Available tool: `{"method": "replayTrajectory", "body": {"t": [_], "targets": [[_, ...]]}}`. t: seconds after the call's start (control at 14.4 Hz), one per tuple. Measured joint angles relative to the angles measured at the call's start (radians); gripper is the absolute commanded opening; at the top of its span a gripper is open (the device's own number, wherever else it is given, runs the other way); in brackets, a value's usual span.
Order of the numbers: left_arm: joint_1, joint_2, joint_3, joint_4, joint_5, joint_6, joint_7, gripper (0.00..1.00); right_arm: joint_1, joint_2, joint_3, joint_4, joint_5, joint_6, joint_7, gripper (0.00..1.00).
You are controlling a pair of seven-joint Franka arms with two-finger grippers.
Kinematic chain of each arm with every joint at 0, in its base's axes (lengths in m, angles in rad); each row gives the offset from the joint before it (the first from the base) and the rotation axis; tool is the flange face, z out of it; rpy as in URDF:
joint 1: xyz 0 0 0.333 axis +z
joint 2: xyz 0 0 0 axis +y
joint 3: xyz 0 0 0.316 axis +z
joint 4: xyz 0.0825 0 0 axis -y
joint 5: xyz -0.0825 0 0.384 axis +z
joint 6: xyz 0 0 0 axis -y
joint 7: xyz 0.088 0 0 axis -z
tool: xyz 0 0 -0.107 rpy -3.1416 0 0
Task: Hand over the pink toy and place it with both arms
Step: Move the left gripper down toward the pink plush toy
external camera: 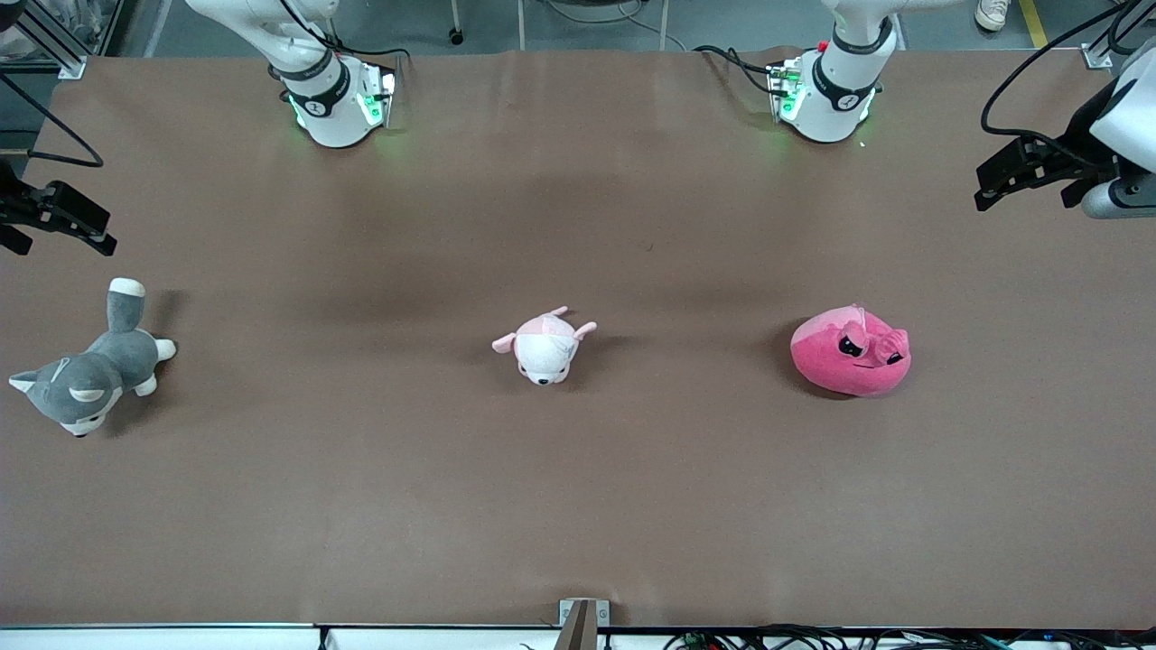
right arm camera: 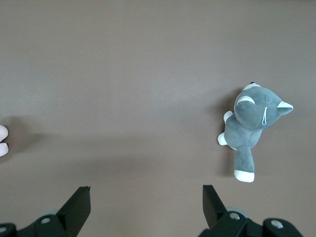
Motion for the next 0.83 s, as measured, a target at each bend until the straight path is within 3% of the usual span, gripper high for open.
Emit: {"method": "replayTrajectory", "body": {"t": [0.49, 0.83], "targets": [[0.003, 0.011, 0.001, 0.003, 0.000, 0.004, 0.000, 1.00, 0.000, 0.000, -0.001, -0.001, 0.000, 0.000, 0.000, 1.00], [0.036, 0.119, 0.003, -0.010, 0.000, 0.147, 0.000, 1.00, -0.001, 0.001, -0.001, -0.001, 0.000, 0.068, 0.000, 1.00]]}}
